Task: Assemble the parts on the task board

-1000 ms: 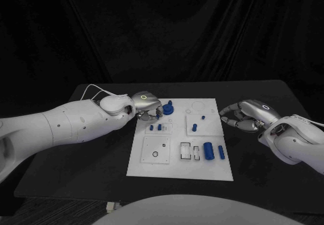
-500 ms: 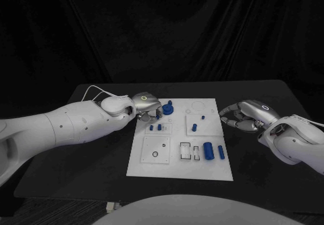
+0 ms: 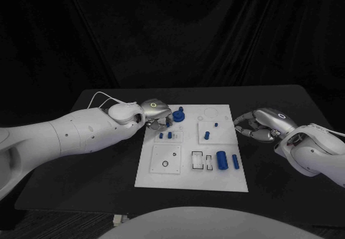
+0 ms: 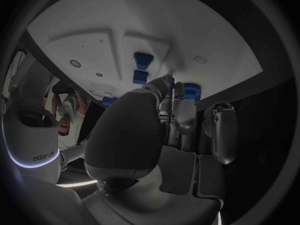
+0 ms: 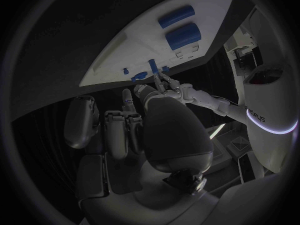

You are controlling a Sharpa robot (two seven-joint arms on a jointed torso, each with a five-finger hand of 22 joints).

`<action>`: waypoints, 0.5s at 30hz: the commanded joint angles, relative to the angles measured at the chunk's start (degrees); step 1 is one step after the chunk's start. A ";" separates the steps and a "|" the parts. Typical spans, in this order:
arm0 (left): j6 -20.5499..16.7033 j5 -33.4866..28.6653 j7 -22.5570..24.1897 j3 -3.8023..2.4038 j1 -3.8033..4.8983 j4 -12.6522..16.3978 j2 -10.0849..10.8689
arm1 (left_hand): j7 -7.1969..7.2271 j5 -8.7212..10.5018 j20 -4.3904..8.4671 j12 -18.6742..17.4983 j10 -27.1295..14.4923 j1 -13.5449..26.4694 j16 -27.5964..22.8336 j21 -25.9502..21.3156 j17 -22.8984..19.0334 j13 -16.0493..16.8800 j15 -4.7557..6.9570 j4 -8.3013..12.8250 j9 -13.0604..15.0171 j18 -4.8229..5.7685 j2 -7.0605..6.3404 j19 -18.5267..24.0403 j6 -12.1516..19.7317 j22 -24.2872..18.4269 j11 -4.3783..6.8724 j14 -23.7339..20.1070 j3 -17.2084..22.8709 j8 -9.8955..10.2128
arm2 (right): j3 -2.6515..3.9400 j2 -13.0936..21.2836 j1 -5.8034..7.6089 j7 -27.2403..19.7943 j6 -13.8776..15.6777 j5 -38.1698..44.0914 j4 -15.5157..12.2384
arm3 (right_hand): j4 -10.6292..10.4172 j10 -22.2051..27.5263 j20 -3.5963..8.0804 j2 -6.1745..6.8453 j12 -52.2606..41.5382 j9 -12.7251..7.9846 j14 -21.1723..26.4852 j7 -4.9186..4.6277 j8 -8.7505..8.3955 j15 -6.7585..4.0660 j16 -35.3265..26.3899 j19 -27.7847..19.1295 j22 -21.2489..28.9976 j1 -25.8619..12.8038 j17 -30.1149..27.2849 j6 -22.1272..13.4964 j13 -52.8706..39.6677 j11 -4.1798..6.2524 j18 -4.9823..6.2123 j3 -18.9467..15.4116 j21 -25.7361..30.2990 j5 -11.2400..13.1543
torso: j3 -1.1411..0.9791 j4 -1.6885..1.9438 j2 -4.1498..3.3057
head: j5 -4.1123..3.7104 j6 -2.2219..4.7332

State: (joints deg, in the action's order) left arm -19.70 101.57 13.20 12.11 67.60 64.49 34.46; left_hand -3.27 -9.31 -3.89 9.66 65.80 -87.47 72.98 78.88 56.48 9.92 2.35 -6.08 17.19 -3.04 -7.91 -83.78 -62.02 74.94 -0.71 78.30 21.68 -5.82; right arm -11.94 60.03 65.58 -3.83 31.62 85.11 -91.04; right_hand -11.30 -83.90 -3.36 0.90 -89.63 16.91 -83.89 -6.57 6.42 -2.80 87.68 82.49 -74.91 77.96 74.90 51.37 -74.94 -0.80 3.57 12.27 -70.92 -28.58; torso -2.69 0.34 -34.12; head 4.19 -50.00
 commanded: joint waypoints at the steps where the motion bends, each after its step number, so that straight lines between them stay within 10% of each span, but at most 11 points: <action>1: 1.18 0.01 -0.07 0.03 -0.29 0.06 -0.16 | -0.32 0.08 -0.13 -0.22 0.44 -0.19 -0.33 -0.21 -0.16 0.06 -0.06 0.00 -0.05 0.46 0.00 -0.41 -0.21 11.64 -0.04 -0.34 0.21 0.26 | 0.03 -0.02 -0.20 0.78 -0.31 -0.15 0.03 | -0.08 -5.45 -0.12 0.16 0.20 -0.06 -5.36 0.07 0.33 0.12 -0.29 0.04 -9.41 0.33 12.77 0.40 -14.27 -0.37 0.61 0.36 0.18 -0.36 | -0.01 0.01 0.00 | -0.03 0.00; 15: 1.91 0.01 -0.22 0.03 -0.65 -0.31 -0.49 | -0.23 0.16 -0.14 -0.30 0.51 -0.14 -0.57 -0.46 -0.50 0.11 -0.05 0.04 -0.08 0.41 -0.09 -0.26 -0.16 11.57 -0.02 -0.56 0.18 0.34 | 0.03 -0.14 -0.30 0.79 -0.44 -0.22 0.18 | -0.03 -5.45 -0.13 0.10 0.20 -0.06 -5.35 0.06 0.34 0.14 -0.32 0.03 -9.41 0.39 12.75 0.43 -14.27 -0.40 0.61 0.44 0.21 -0.39 | -0.01 0.01 -0.01 | 0.00 0.00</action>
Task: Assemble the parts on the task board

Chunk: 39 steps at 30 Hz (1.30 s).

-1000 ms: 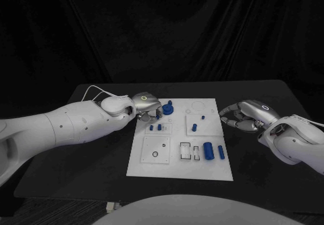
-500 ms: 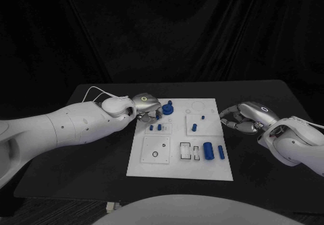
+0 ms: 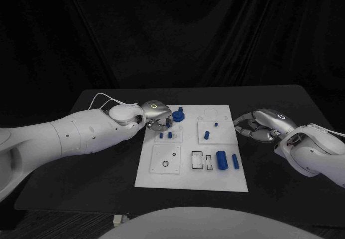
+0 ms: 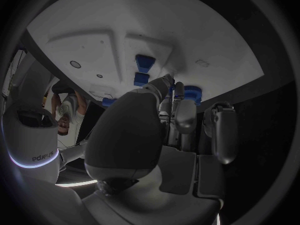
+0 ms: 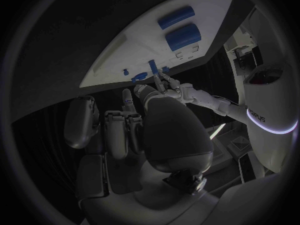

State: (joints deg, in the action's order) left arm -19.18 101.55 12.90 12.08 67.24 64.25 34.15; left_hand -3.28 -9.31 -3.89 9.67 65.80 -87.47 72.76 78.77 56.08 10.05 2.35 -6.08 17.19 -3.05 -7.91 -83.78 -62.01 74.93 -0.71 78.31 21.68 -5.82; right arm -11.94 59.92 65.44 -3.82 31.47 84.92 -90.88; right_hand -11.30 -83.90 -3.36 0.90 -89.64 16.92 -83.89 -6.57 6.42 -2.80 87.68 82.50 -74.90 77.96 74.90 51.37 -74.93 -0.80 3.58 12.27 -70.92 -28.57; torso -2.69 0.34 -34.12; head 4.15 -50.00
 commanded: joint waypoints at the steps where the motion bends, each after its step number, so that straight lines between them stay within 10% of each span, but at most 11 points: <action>1: 1.43 0.03 0.04 0.07 -0.32 -0.13 -0.22 | -0.05 0.19 -0.16 -0.47 0.46 -0.09 -0.45 -0.33 -0.18 0.01 0.01 0.08 -0.14 0.42 -0.19 -0.25 0.07 11.58 0.06 -0.68 0.19 0.53 | 0.03 -0.03 -0.15 0.78 -0.29 -0.03 0.02 | -0.03 -5.45 -0.13 0.10 0.21 -0.07 -5.35 0.06 0.34 0.14 -0.32 0.03 -9.41 0.39 12.75 0.43 -14.28 -0.40 0.61 0.45 0.21 -0.39 | 0.00 0.01 0.00 | 0.03 0.00; 22: -7.27 0.03 -2.59 0.06 -0.49 -0.81 1.64 | 5.33 4.52 -0.48 -5.27 -5.29 3.03 -0.71 -0.41 -0.33 0.45 -0.67 -2.98 -4.34 0.43 -2.69 -0.23 14.65 11.60 -1.45 -0.65 -1.91 2.28 | 0.05 1.16 0.05 0.93 0.33 -0.03 -0.90 | 0.11 -5.28 -0.18 0.25 0.35 -0.08 -5.36 0.01 0.37 0.21 -0.26 -0.04 -9.38 0.46 12.80 0.51 -14.08 -0.46 0.63 0.52 0.39 -0.39 | 0.01 0.00 0.00 | 0.97 0.00; 28: -13.34 0.01 -3.85 0.04 0.37 0.04 4.71 | 5.76 4.80 -0.58 -5.43 -5.77 2.97 -1.19 -0.97 -1.15 0.57 -0.90 -3.52 -4.63 0.31 -2.51 0.03 14.77 11.43 -1.42 -0.93 -2.39 2.03 | 0.05 1.78 2.44 0.78 1.38 0.04 -1.90 | 0.32 -4.48 -0.20 0.63 1.07 -0.09 -5.15 -0.01 0.39 0.21 -1.01 0.00 -9.39 0.60 12.13 0.57 -13.11 -0.46 0.63 0.54 0.38 -0.38 | 0.02 0.00 0.01 | 1.08 0.00; 32: -17.18 -5.60 -2.43 0.04 2.33 1.49 7.93 | 5.83 4.73 -0.65 -5.69 -9.16 3.46 -7.20 -5.79 -8.96 1.11 -0.45 -5.58 -5.40 -0.62 -1.93 2.54 14.65 10.04 -1.26 -4.75 -3.23 1.97 | 0.05 1.96 5.11 -1.02 1.50 0.06 -2.51 | 0.40 0.97 -0.08 1.69 6.26 -0.51 -4.10 -0.05 -0.24 -0.03 -4.38 -0.98 -8.71 1.04 9.17 -0.46 -7.05 -0.14 1.13 1.32 2.93 -0.05 | 0.05 0.01 0.01 | 1.22 0.00; 34: -17.47 -13.18 0.59 0.04 3.38 2.46 9.84 | 5.53 4.10 -1.18 -4.76 -14.93 3.87 -18.79 -17.50 -22.40 2.05 -1.12 -8.47 -6.50 -2.54 -1.12 9.11 15.24 6.78 -1.85 -13.98 -4.65 2.04 | 0.05 1.83 6.62 -1.43 1.13 0.07 -2.63 | 0.23 5.29 0.05 2.46 10.59 -0.68 -3.81 0.05 -0.43 -0.10 -5.31 -1.18 -8.63 1.30 8.33 -0.78 -2.68 -0.01 1.20 1.89 3.44 0.36 | 0.05 0.00 0.00 | 1.26 0.00; 38: -11.24 -35.61 11.52 0.05 5.16 3.32 12.65 | 3.26 3.28 -3.60 -2.93 -23.00 6.93 -26.16 -46.57 -24.96 2.80 -4.71 -10.52 -7.72 -6.04 0.41 27.02 16.74 -1.70 -5.03 -23.29 -8.94 2.05 | 0.06 0.75 9.26 -1.83 0.19 0.16 -2.30 | -0.44 13.55 0.02 3.04 19.43 -0.84 -3.76 -0.02 -0.65 -0.11 -5.59 -1.13 -8.67 1.29 8.00 -1.25 5.83 -0.08 1.16 2.61 3.58 1.15 | 0.25 0.16 -0.23 | 1.38 0.00; 39: -8.06 -42.54 14.81 0.06 5.49 3.46 13.22 | 1.39 -1.88 -5.10 -3.45 -27.33 9.49 -32.25 -52.63 -27.47 2.45 -7.23 -10.68 -8.04 -5.07 1.85 33.02 17.27 -3.58 -6.57 -32.04 -10.46 2.23 | 0.06 0.40 9.83 -2.26 0.09 0.39 -2.22 | -0.63 16.58 0.02 3.37 23.22 -0.83 -3.80 -0.05 -0.59 -0.06 -5.55 -1.01 -8.76 1.44 7.99 -1.18 9.38 -0.10 1.13 2.92 3.42 1.40 | 0.34 0.25 -0.29 | 1.35 0.00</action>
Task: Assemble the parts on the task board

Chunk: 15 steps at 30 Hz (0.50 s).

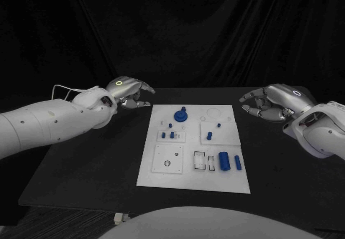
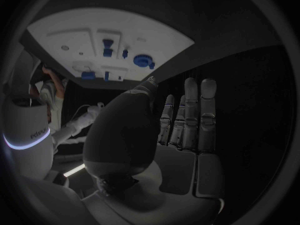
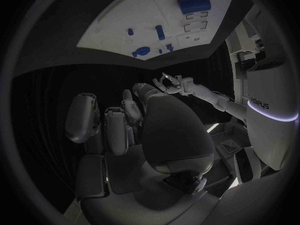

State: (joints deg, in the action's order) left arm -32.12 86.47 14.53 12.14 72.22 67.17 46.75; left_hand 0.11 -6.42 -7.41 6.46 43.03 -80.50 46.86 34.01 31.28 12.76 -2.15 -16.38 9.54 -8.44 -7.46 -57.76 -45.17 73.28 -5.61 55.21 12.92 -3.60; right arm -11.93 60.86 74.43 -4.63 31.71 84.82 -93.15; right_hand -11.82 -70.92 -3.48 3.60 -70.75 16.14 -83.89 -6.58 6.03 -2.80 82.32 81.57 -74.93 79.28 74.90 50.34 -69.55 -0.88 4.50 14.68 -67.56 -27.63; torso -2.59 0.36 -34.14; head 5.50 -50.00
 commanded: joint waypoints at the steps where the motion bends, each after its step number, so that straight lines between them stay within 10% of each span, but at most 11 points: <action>1: 8.03 -34.11 16.21 0.00 0.77 0.72 1.09 | -2.64 -4.82 -2.47 0.09 -6.33 2.52 -9.45 -10.44 -4.31 -0.35 -4.97 -0.19 -0.46 1.30 1.90 10.53 0.26 -2.80 -2.16 -12.61 -2.44 -0.15 | 0.05 -0.91 1.39 -1.91 -0.17 0.93 0.10 | -0.31 4.87 0.12 0.76 6.55 -0.02 -3.89 -0.08 -0.07 -0.05 0.01 0.12 -8.85 0.25 8.12 0.02 6.10 -0.03 0.13 0.78 -0.27 0.61 | 0.26 0.23 -0.28 | 0.00 0.00; 4: 16.57 -50.12 22.79 0.01 1.21 1.63 2.09 | -5.75 -9.18 -4.70 1.04 -14.06 6.48 -20.74 -22.70 -11.46 -2.11 -10.10 -0.35 -1.02 4.49 4.58 26.42 0.87 -8.73 -1.60 -26.97 -7.08 -0.16 | 0.05 -2.17 2.92 -2.48 -0.96 3.38 0.23 | -0.59 11.25 0.28 1.89 17.50 0.13 -4.41 0.15 0.31 -0.29 1.23 1.38 -9.64 0.72 9.08 0.62 16.22 0.08 -0.39 1.36 -2.91 1.08 | 0.42 0.29 -0.31 | 0.08 0.00; 8: 24.74 -63.75 29.58 0.03 1.28 2.58 1.76 | -4.03 -9.94 -6.20 2.24 -26.19 6.00 -34.07 -30.67 -23.46 -7.18 -8.40 -0.35 -1.83 3.00 8.72 37.38 1.33 -19.17 2.00 -41.70 -14.33 -0.35 | 0.05 -4.07 4.36 -1.56 -4.27 7.40 1.06 | -1.32 13.36 0.42 3.15 31.51 0.23 -4.30 0.61 0.46 -0.32 0.73 1.39 -9.57 1.24 8.51 0.67 28.05 0.17 -0.37 2.50 -2.62 3.25 | 0.81 0.51 -0.35 | -0.29 0.00; 11: 28.39 -68.35 33.21 0.04 0.39 2.69 0.20 | -2.02 -7.66 -6.59 3.44 -30.57 4.57 -40.84 -30.52 -29.34 -10.31 -6.02 -0.38 -4.45 0.44 11.87 42.33 4.88 -26.86 4.21 -47.94 -20.93 0.27 | 0.05 -5.21 4.75 -1.01 -7.12 9.24 2.26 | -3.29 11.41 -0.26 3.60 43.38 0.61 -2.28 0.60 1.08 0.64 -5.26 -1.32 -7.61 0.43 3.16 1.61 37.76 -0.59 0.77 2.30 4.12 10.14 | 1.14 0.60 -0.46 | 0.11 0.00; 15: 31.29 -70.99 36.31 0.05 -1.41 3.42 -1.00 | -1.79 -6.18 -6.93 1.90 -34.15 5.14 -45.08 -31.07 -30.56 -10.79 -5.07 -0.38 -6.50 -0.31 13.80 49.46 11.16 -38.85 5.15 -52.63 -24.56 0.79 | 0.05 -6.28 4.46 0.72 -12.31 11.48 3.39 | -3.73 14.46 -1.48 4.22 51.49 0.65 -1.74 0.69 1.11 2.31 -6.80 -2.02 -6.99 0.27 1.77 1.74 43.61 -2.90 0.89 1.25 6.34 11.96 | 2.39 1.09 -0.68 | 0.17 0.00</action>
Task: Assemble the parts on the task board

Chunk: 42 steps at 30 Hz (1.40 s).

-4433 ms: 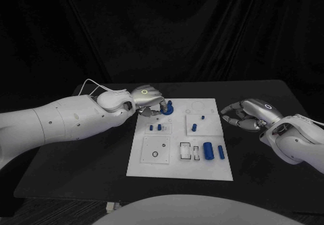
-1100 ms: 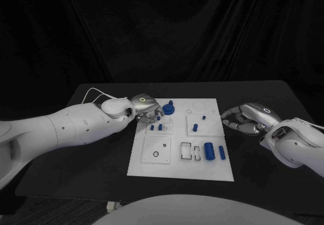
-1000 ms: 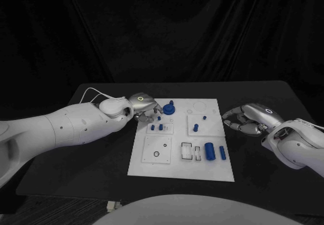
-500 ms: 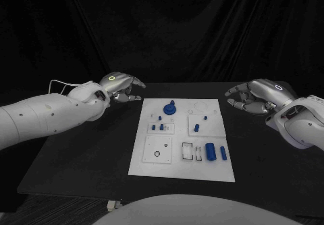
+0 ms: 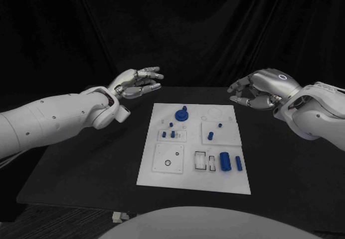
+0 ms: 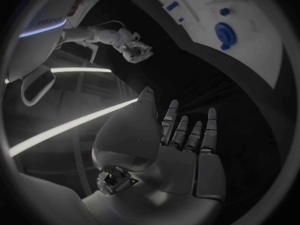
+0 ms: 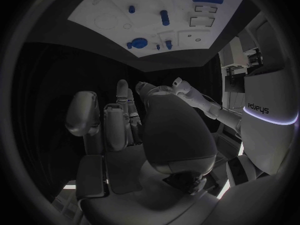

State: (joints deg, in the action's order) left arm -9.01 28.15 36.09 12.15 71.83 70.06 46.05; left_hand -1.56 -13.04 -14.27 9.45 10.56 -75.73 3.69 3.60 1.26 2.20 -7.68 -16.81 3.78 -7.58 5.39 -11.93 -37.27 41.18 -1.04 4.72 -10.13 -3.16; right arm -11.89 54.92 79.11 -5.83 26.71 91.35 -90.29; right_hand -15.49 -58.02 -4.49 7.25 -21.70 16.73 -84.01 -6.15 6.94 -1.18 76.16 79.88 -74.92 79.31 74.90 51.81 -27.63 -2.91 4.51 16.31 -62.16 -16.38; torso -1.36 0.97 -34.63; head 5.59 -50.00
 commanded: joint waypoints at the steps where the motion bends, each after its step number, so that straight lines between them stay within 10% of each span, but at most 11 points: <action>1: 8.57 -12.99 15.26 0.04 -1.43 0.70 -0.40 | -0.18 0.65 -0.08 -1.87 -2.68 0.59 -2.71 -0.96 -0.79 -0.40 0.78 0.05 -0.88 -1.32 1.17 5.48 4.86 -10.63 0.89 -3.12 -2.20 0.42 | 0.00 -0.51 -0.38 2.30 -8.55 5.32 0.67 | 0.46 7.03 -0.82 1.17 6.05 0.05 -0.36 0.32 0.21 0.67 -3.08 -1.87 -6.08 0.44 -0.31 0.36 3.59 -2.23 1.48 -1.27 4.34 2.40 | 1.49 0.77 -0.19 | -0.10 0.00; 6: 9.58 -13.90 16.76 0.04 -2.85 1.34 -0.23 | 0.04 -0.57 -0.01 -3.38 -4.40 0.60 -3.63 -1.11 -1.21 -0.65 1.17 0.09 -1.06 -1.92 1.91 7.52 7.86 -14.81 1.41 -4.57 -3.10 0.58 | 0.00 -1.22 -1.41 3.40 -13.43 6.38 1.21 | 2.98 15.10 -0.53 0.43 8.87 -0.46 4.98 1.03 -0.80 -0.18 -10.28 -7.20 -3.70 2.72 -6.50 -1.33 6.11 -0.62 3.11 -3.40 14.09 1.45 | 2.55 1.96 -0.23 | -1.42 0.00; 8: 9.75 -14.09 17.03 0.04 -3.26 1.65 0.10 | -0.05 -5.87 -0.09 -3.52 -4.54 -0.30 -3.61 -1.07 -1.18 -0.65 0.77 0.10 -1.07 -2.48 2.68 7.66 8.50 -15.60 1.34 -4.48 -3.12 0.60 | 0.00 -1.52 -1.93 3.76 -14.49 6.75 1.44 | 3.64 16.08 -0.58 0.34 8.61 -0.52 4.89 1.28 -0.87 0.00 -9.49 -7.14 -3.90 3.30 -6.07 -1.45 6.34 -1.06 2.97 -3.85 13.98 0.05 | 2.80 2.15 -0.33 | -1.99 0.00; 10: 9.52 -14.21 17.14 0.04 -3.65 2.09 0.51 | -0.12 -6.19 -0.07 -3.49 -4.50 -0.39 -3.55 -1.07 -1.12 -0.64 0.58 0.08 -1.09 -2.57 2.76 7.69 8.69 -15.78 1.25 -4.29 -3.17 0.62 | 0.00 -1.95 -2.46 4.08 -14.78 7.45 1.84 | 3.83 16.20 -0.59 0.32 8.28 -0.53 4.38 1.51 -0.87 0.02 -8.38 -6.66 -4.24 3.36 -5.29 -1.42 6.40 -1.02 2.82 -4.15 13.10 -0.42 | 3.09 2.56 -0.44 | -2.88 0.00; 16: 9.66 -14.36 17.22 0.04 -4.71 3.80 1.72 | -0.37 -5.61 0.52 -3.59 -4.62 -0.16 -3.53 -1.14 -1.10 -0.68 0.13 0.02 -1.19 -2.71 3.19 7.94 9.78 -16.78 1.00 -4.21 -3.52 0.72 | 0.00 -3.66 -4.41 4.60 -14.61 8.66 3.74 | 1.66 17.63 -0.48 1.00 7.08 -0.63 2.05 2.80 -0.85 0.00 -4.23 -2.80 -6.61 0.85 -2.95 -1.21 7.84 -1.56 1.73 -8.62 6.60 -1.52 | 3.48 3.03 -0.25 | -4.01 0.00; 25: 9.00 -14.41 18.01 0.05 -5.20 6.48 3.35 | -0.05 -5.88 5.65 -3.59 -4.84 -0.48 -3.69 -3.45 -1.26 -0.70 2.09 0.08 -1.40 0.53 3.81 11.91 12.90 -39.82 1.28 -4.72 -4.77 0.88 | 0.00 -5.58 -6.81 4.08 -13.65 9.02 5.81 | 3.23 17.09 -0.52 0.06 8.31 -1.20 0.35 2.17 -1.40 0.02 -2.49 -0.13 -7.77 4.11 -2.44 -0.93 12.27 -1.97 1.04 -8.30 2.17 -7.13 | 3.71 2.64 0.15 | -3.92 0.00; 37: 9.23 -14.41 18.30 0.06 -5.29 7.65 4.07 | 0.21 -9.07 -0.70 -3.44 -4.98 -2.92 -3.69 -3.37 -1.26 -0.68 0.94 0.15 -1.41 -1.23 4.40 11.88 13.29 -39.43 1.17 -4.72 -4.59 0.88 | 0.00 -7.48 -8.61 6.03 -11.94 9.06 8.82 | 5.63 14.11 -0.32 -0.44 7.58 -2.11 -0.06 2.51 -2.67 -0.09 -2.16 0.45 -7.90 5.85 -2.80 -2.03 14.56 -2.06 0.94 -7.29 1.55 -7.94 | 3.93 2.35 0.71 | -3.12 0.00; 42: 9.57 -14.41 18.46 0.06 -5.31 7.04 3.60 | 0.66 -9.99 -1.91 -3.33 -4.95 -4.01 -3.69 -3.32 -1.26 -0.67 0.75 0.16 -1.45 -1.59 4.45 11.85 13.83 -39.16 1.22 -4.72 -4.41 0.93 | 0.01 -8.40 -9.23 7.23 -11.44 9.07 10.48 | 7.14 13.45 -0.40 -0.61 7.38 -2.63 0.35 4.48 -3.06 0.02 -2.42 -0.10 -7.68 6.18 -3.36 -3.09 15.67 -2.07 1.10 -6.41 2.56 -8.06 | 4.06 2.34 0.82 | -3.07 0.00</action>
State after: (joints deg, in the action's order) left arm -0.29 14.38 38.69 12.26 66.60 77.21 49.87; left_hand -0.92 -22.85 -15.80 5.91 5.43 -79.37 0.39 0.33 0.05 1.51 -6.38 -16.67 2.43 -8.45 9.86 -0.25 -23.84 1.95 0.48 0.01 -14.69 -2.44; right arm -11.92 46.71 70.14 -1.18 13.94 99.78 -80.25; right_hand -8.61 -44.18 -4.70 6.71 -14.08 14.16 -83.74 -1.97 3.99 -1.33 73.88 79.95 -74.94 85.15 71.59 48.66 -12.03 -5.00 5.79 9.89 -59.80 -24.59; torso 2.59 3.34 -33.90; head 2.50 -50.00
